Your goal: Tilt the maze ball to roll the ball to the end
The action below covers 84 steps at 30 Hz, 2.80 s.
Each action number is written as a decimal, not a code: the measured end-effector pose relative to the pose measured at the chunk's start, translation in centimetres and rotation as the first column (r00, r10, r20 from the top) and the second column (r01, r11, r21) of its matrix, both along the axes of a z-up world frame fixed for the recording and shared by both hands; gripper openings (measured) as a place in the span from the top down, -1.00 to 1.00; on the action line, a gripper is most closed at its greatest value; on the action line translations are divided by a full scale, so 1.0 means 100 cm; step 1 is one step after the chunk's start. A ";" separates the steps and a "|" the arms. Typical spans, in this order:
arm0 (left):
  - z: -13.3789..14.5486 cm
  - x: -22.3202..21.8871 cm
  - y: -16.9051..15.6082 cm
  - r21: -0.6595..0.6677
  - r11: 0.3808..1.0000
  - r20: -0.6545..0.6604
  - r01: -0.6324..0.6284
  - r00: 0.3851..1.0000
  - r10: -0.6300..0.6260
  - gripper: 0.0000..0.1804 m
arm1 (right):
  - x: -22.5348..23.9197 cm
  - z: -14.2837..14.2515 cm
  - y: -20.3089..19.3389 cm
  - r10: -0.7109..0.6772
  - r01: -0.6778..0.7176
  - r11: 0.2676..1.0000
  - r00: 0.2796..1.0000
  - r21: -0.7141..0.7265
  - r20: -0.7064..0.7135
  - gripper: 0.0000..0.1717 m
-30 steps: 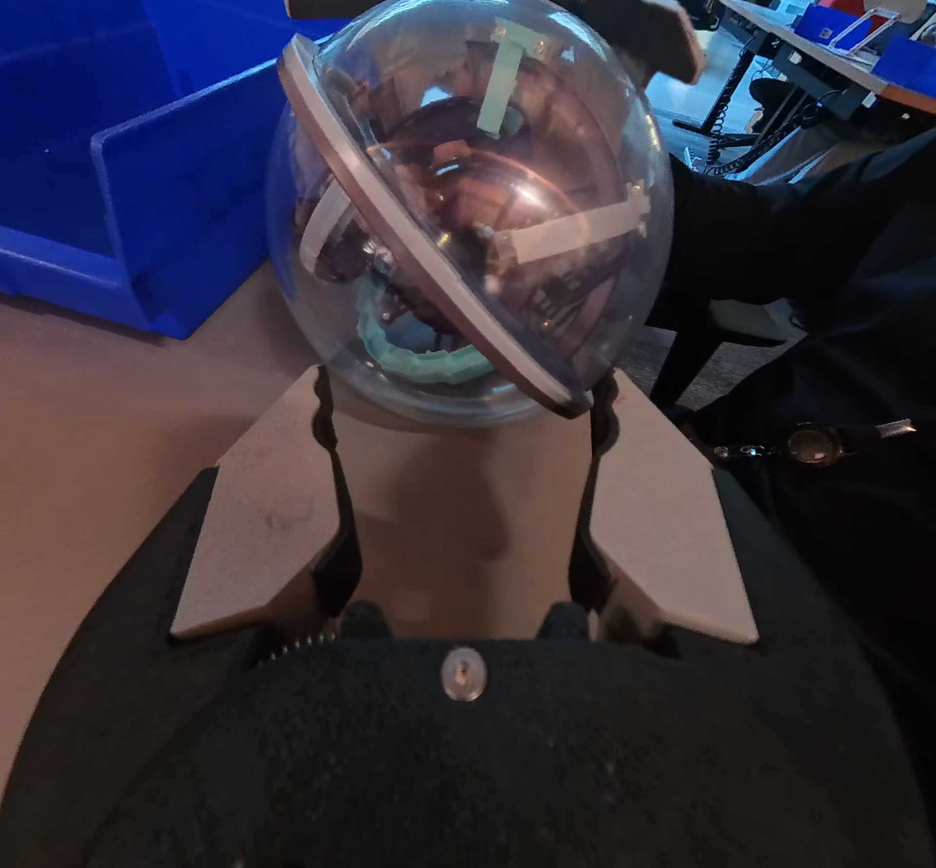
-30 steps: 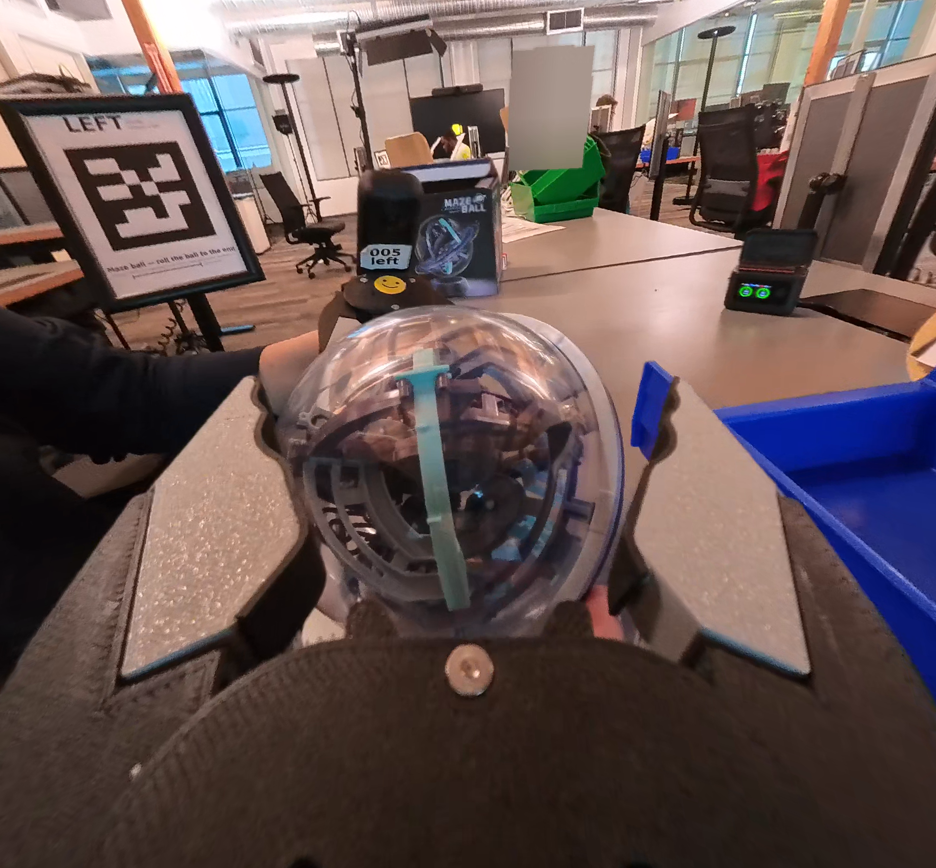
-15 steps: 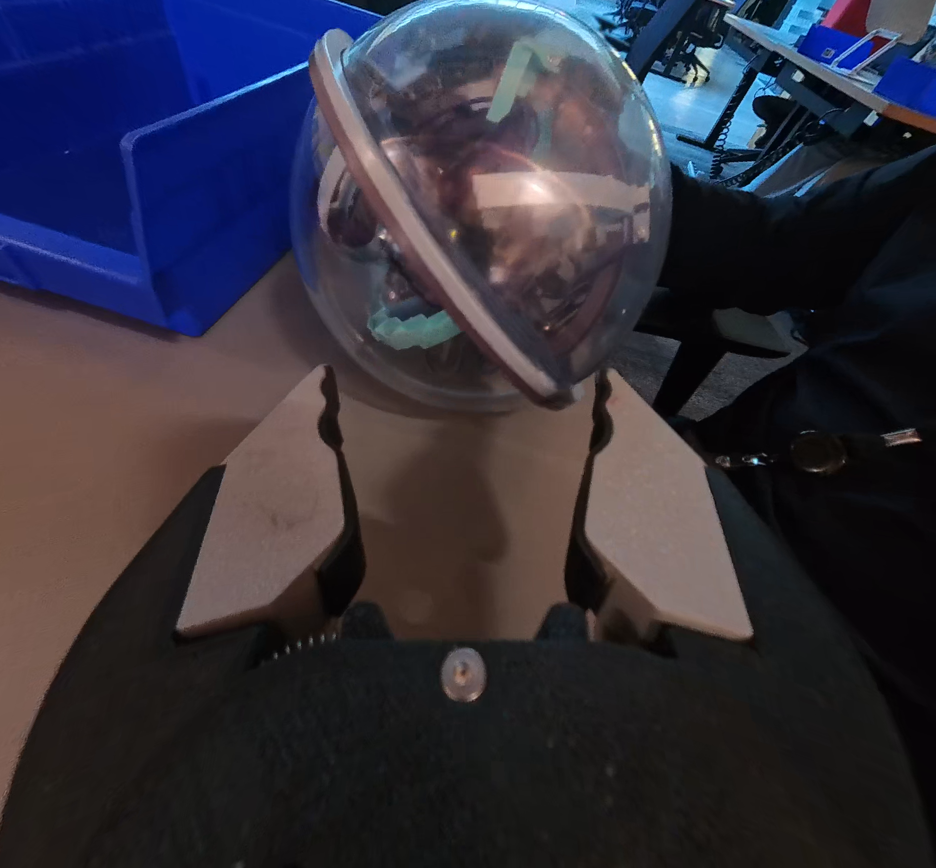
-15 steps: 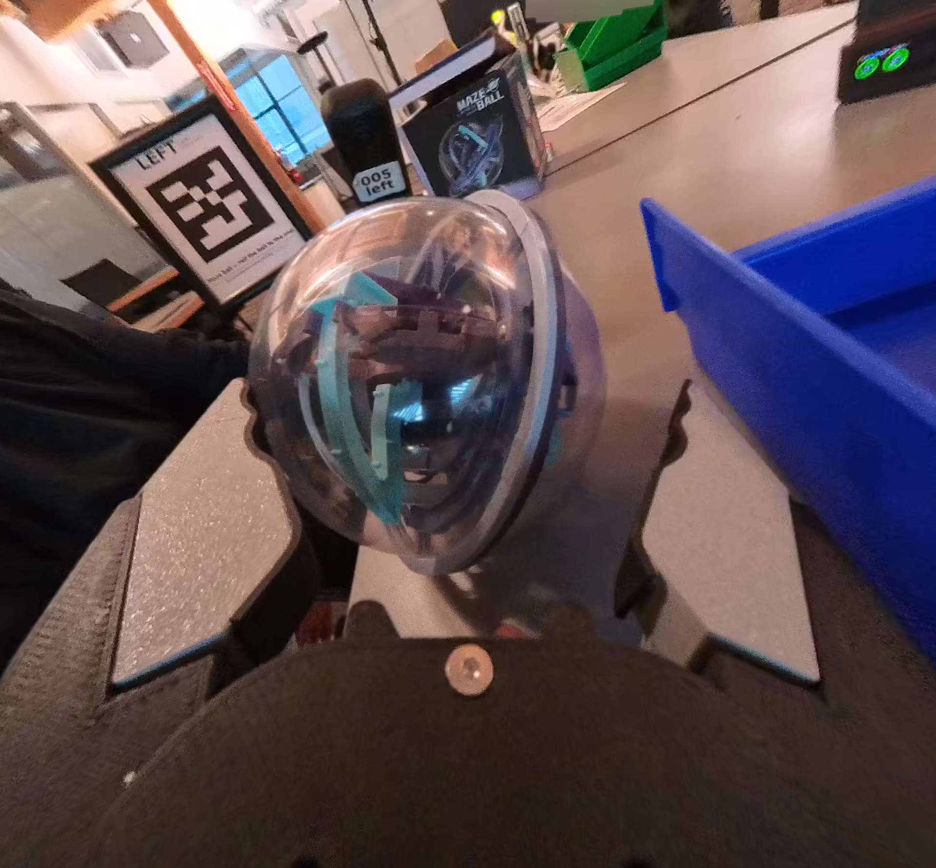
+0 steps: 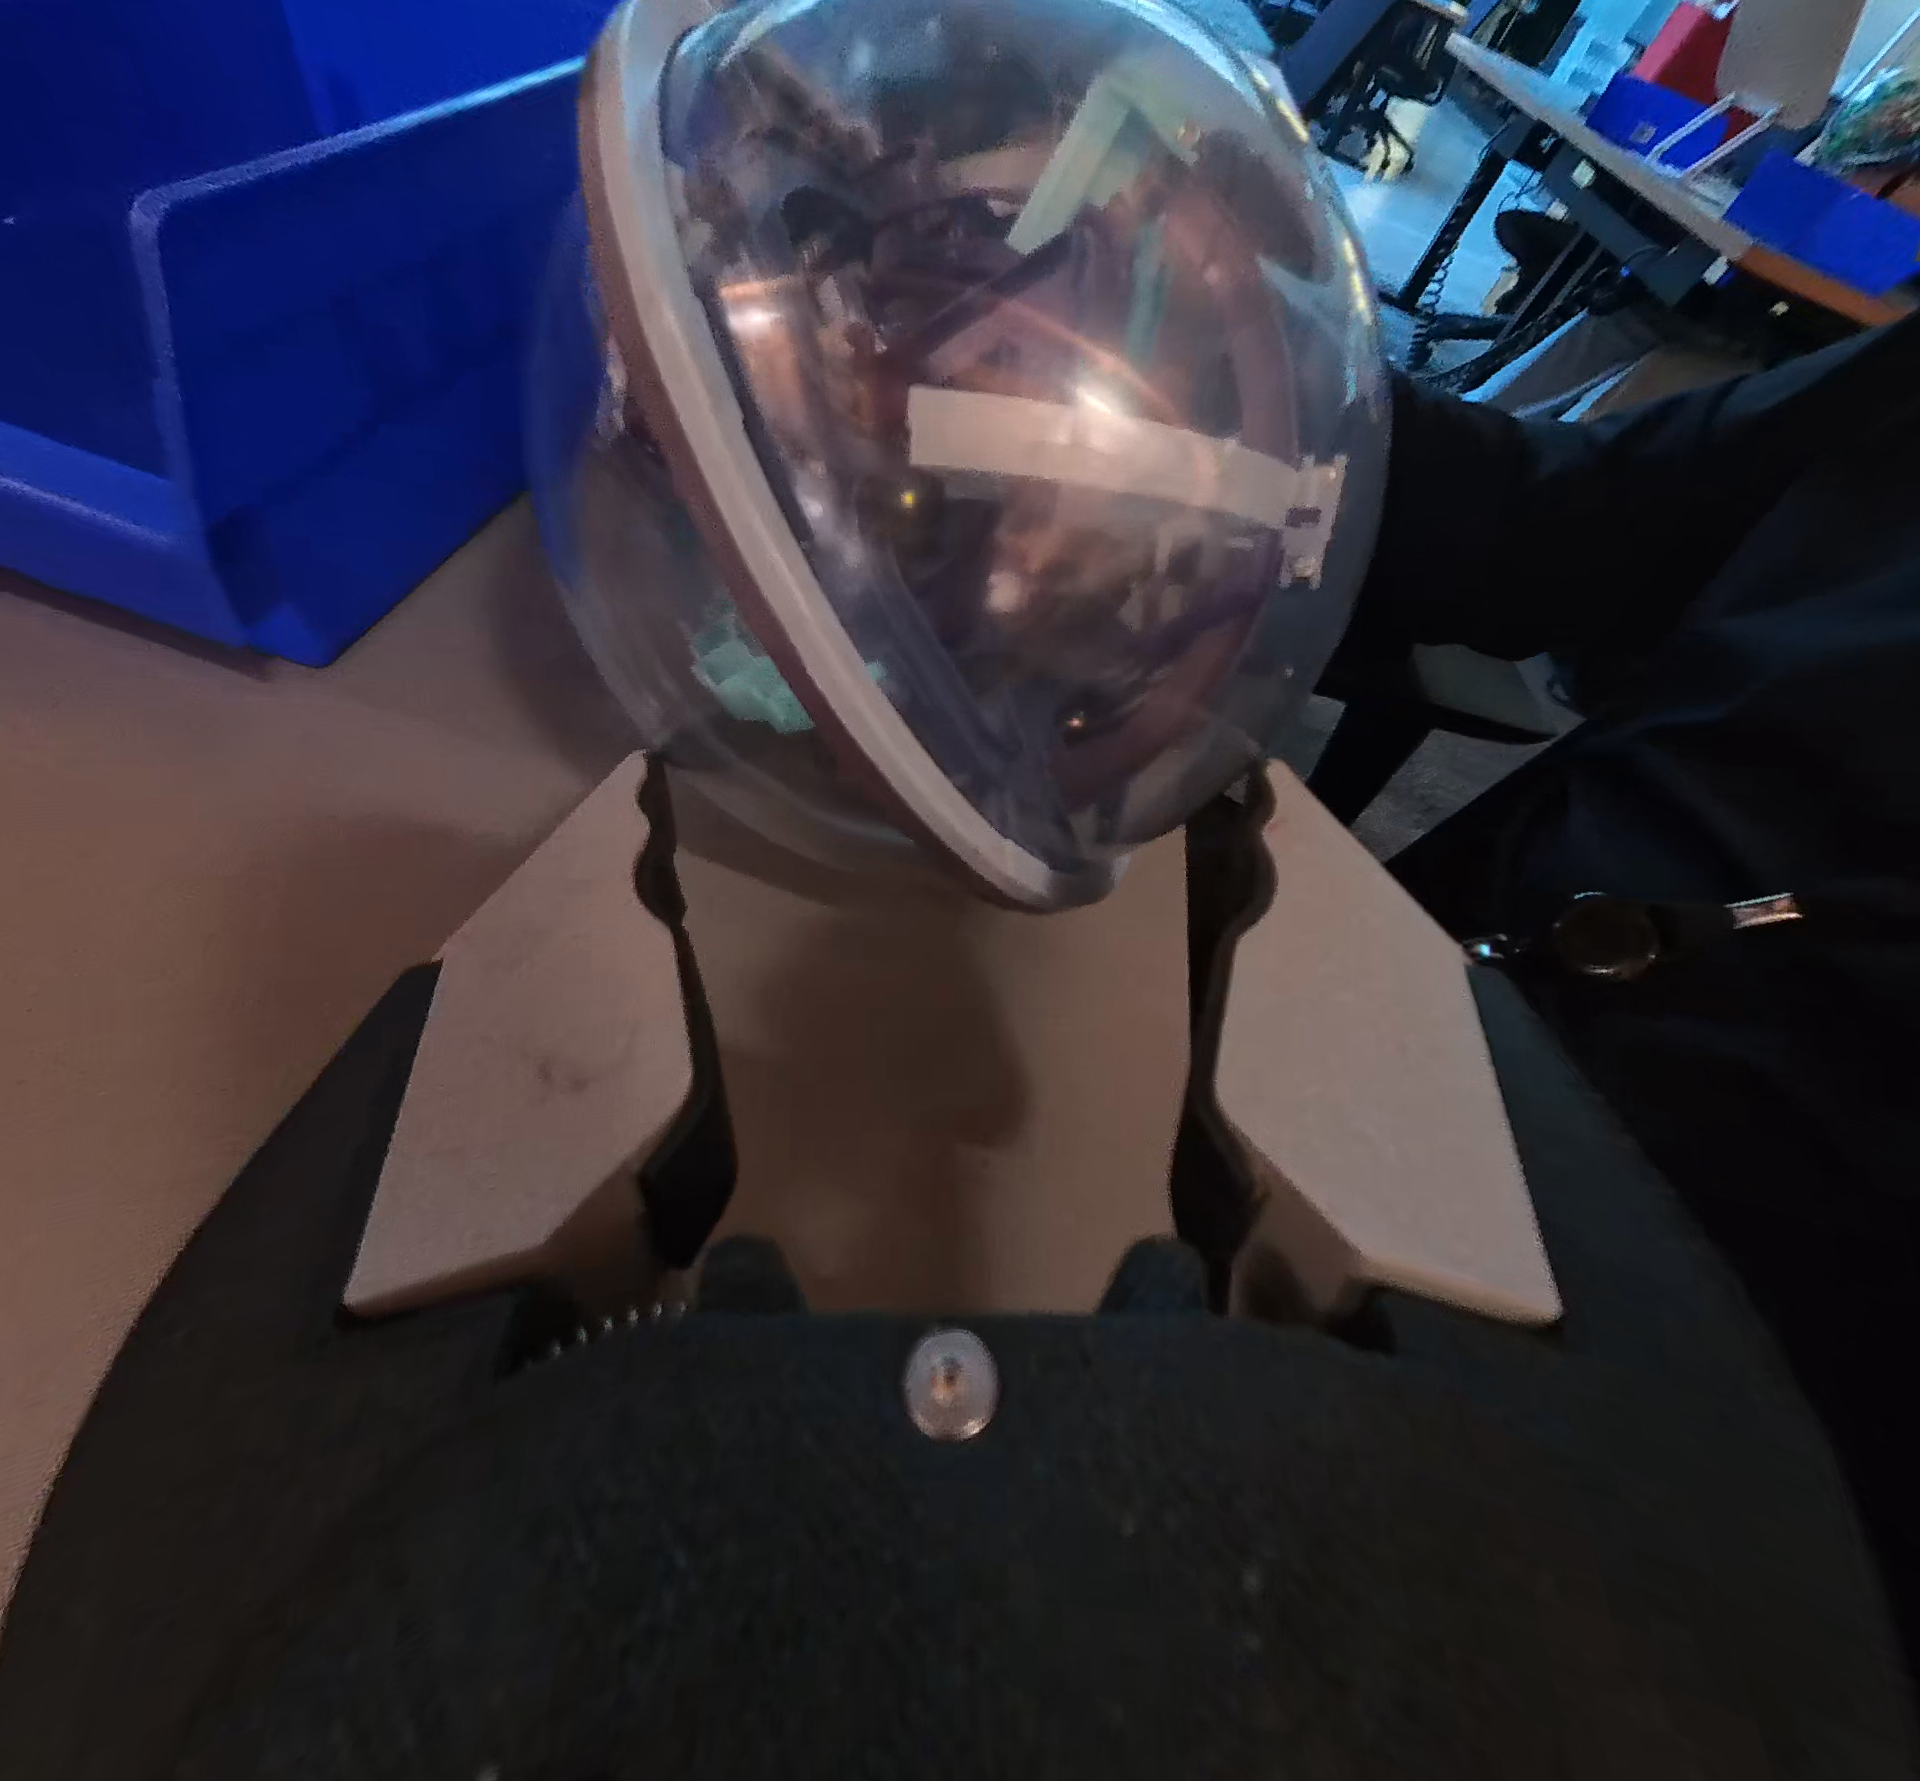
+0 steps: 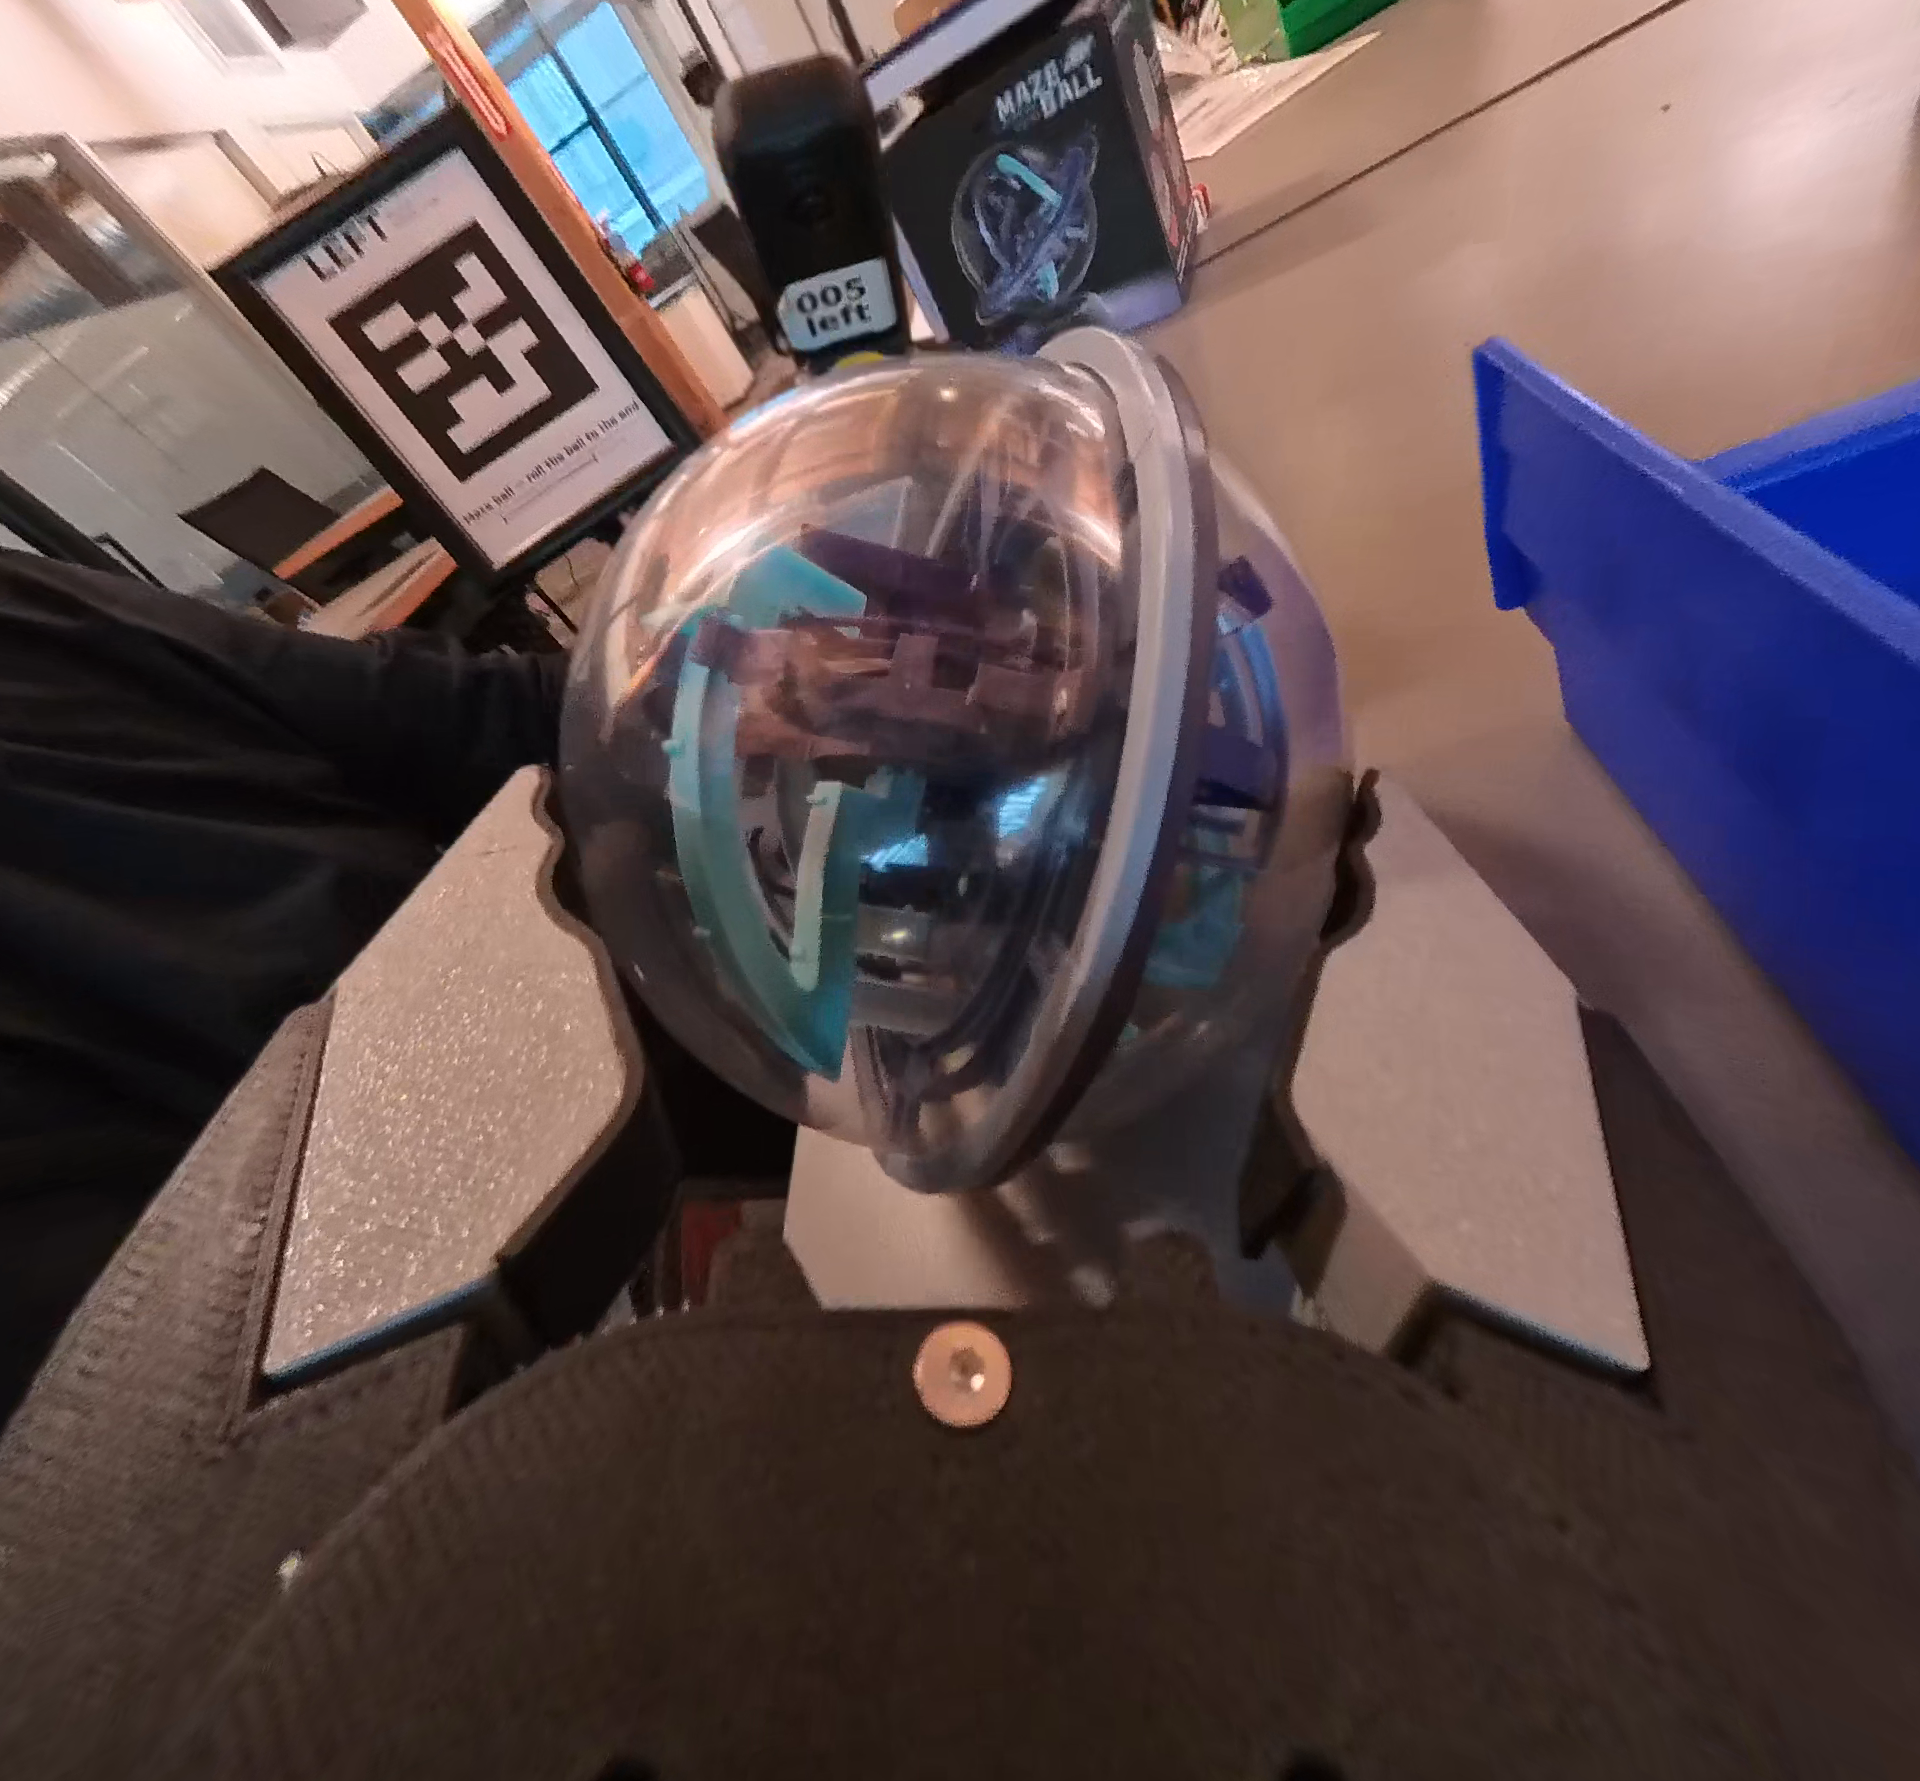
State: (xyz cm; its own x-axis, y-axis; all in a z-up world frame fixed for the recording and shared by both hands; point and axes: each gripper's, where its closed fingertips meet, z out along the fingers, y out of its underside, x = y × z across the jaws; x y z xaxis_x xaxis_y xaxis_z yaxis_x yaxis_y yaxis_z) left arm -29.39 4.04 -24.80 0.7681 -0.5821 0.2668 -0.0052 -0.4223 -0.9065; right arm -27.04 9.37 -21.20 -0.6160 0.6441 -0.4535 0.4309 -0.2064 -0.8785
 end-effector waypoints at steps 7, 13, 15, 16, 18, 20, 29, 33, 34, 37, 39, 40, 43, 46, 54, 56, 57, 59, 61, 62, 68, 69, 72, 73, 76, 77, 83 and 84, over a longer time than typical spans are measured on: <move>0.013 -0.004 0.005 0.023 0.998 0.002 -0.061 0.998 0.061 -0.25 | 0.000 -0.003 0.001 -0.023 0.022 0.995 1.000 0.098 0.009 -0.63; -0.011 0.005 0.000 -0.033 0.999 -0.168 -0.028 0.986 0.022 -0.18 | -0.002 0.008 0.000 -0.036 0.041 0.995 0.998 0.093 -0.053 -0.62; -0.006 0.005 0.002 -0.032 0.999 -0.104 -0.023 0.994 0.020 -0.18 | -0.001 0.008 0.002 -0.034 0.038 0.996 0.998 0.079 -0.050 -0.62; -0.002 0.005 0.002 -0.030 0.999 -0.062 -0.021 0.998 0.019 -0.20 | -0.001 0.007 0.002 -0.032 0.035 0.997 0.998 0.073 -0.049 -0.62; 0.005 0.002 0.004 -0.013 1.000 0.003 -0.021 1.000 0.021 -0.20 | 0.000 0.006 0.002 -0.023 0.027 0.997 0.998 0.076 -0.050 -0.62; 0.008 -0.002 0.005 0.004 1.000 0.037 -0.023 0.999 0.022 -0.23 | -0.001 0.006 0.002 -0.024 0.028 0.996 0.998 0.079 -0.050 -0.62; 0.007 -0.002 0.008 -0.003 1.000 0.055 -0.024 0.998 0.024 -0.26 | -0.006 0.007 0.004 -0.051 0.053 0.997 0.998 0.048 -0.042 -0.62; 0.005 0.001 0.008 -0.013 1.000 0.073 -0.019 0.997 0.020 -0.27 | -0.005 0.002 0.002 -0.036 0.036 0.999 0.999 0.018 -0.004 -0.66; 0.004 0.002 0.009 -0.016 1.000 0.073 -0.016 0.997 0.017 -0.29 | -0.005 0.002 0.002 -0.031 0.031 0.999 0.999 0.014 -0.007 -0.67; 0.003 0.004 0.009 -0.021 1.000 0.072 -0.015 0.997 0.016 -0.31 | -0.006 -0.002 -0.001 -0.015 0.015 1.000 1.000 -0.014 0.010 -0.73; 0.002 0.004 0.009 -0.022 1.000 0.065 -0.015 0.998 0.016 -0.32 | -0.006 -0.003 -0.003 -0.007 0.007 1.000 1.000 -0.030 0.010 -0.74; 0.002 0.005 0.009 -0.022 1.000 0.059 -0.014 0.998 0.016 -0.32 | -0.006 -0.003 -0.004 -0.003 0.004 1.000 1.000 -0.029 0.004 -0.74; 0.002 0.008 0.009 -0.012 1.000 0.034 -0.011 0.999 0.012 -0.34 | -0.002 -0.004 -0.005 0.016 -0.016 1.000 1.000 0.007 -0.005 -0.74; -0.003 0.011 0.008 -0.014 1.000 -0.018 -0.003 1.000 0.003 -0.34 | 0.000 -0.002 -0.007 0.020 -0.017 0.998 0.998 0.058 -0.052 -0.74; -0.003 0.010 0.008 -0.014 1.000 -0.008 -0.008 1.000 0.007 -0.34 | 0.002 -0.007 -0.009 0.047 -0.036 0.994 0.992 0.101 -0.114 -0.76; 0.003 0.008 0.008 0.008 1.000 0.024 -0.016 1.000 0.015 -0.34 | 0.003 -0.012 -0.009 0.055 -0.046 0.994 0.995 0.103 -0.088 -0.76; 0.005 0.007 0.008 0.016 1.000 0.033 -0.019 0.999 0.019 -0.34 | 0.003 -0.013 -0.009 0.056 -0.048 0.994 0.995 0.103 -0.082 -0.76; 0.004 0.007 0.008 0.021 1.000 0.022 -0.021 1.000 0.021 -0.34 | 0.002 -0.013 -0.010 0.052 -0.042 0.994 0.994 0.102 -0.091 -0.76; 0.000 0.008 0.008 0.020 1.000 -0.026 -0.020 0.999 0.020 -0.34 | 0.000 -0.009 -0.010 0.038 -0.024 0.993 0.991 0.113 -0.126 -0.78; -0.003 0.009 0.008 0.018 1.000 -0.062 -0.019 0.998 0.020 -0.34 | -0.001 -0.007 -0.011 0.031 -0.013 0.992 0.988 0.124 -0.148 -0.78; 0.005 0.010 0.012 0.082 0.996 -0.216 -0.032 0.975 0.049 -0.32 | 0.002 0.009 -0.011 0.046 0.014 0.975 0.963 0.221 -0.265 -0.78; 0.014 0.009 0.012 0.108 0.994 -0.229 -0.033 0.972 0.057 -0.33 | 0.003 0.014 -0.011 0.054 0.014 0.973 0.958 0.231 -0.282 -0.78; 0.044 0.006 0.013 0.155 0.987 -0.279 -0.031 0.957 0.074 -0.33 | 0.002 0.038 -0.011 0.066 0.022 0.967 0.940 0.252 -0.336 -0.79; 0.053 0.004 0.013 0.153 0.988 -0.304 -0.030 0.950 0.076 -0.33 | 0.001 0.049 -0.011 0.069 0.027 0.965 0.934 0.261 -0.351 -0.79; 0.085 -0.003 0.016 0.182 0.983 -0.398 -0.025 0.912 0.097 -0.33 | -0.004 0.087 -0.012 0.089 0.055 0.943 0.909 0.329 -0.406 -0.79; 0.097 -0.005 0.017 0.197 0.980 -0.429 -0.023 0.897 0.107 -0.34 | -0.004 0.101 -0.013 0.099 0.067 0.932 0.898 0.356 -0.428 -0.80; 0.171 -0.011 0.018 0.301 0.954 -0.515 -0.009 0.840 0.170 -0.35 | -0.007 0.176 -0.017 0.145 0.112 0.892 0.847 0.439 -0.511 -0.80; 0.182 -0.011 0.018 0.324 0.946 -0.524 -0.005 0.832 0.184 -0.35 | -0.006 0.187 -0.018 0.155 0.119 0.886 0.836 0.449 -0.527 -0.80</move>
State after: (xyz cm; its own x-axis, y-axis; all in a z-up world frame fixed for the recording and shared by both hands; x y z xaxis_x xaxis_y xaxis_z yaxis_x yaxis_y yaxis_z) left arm -30.48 5.83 -6.56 0.7897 -0.4809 -0.3808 -0.5056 -0.1587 -0.8480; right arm -27.61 7.58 -2.54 -0.6815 0.6735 0.2861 -0.1351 0.2685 -0.9538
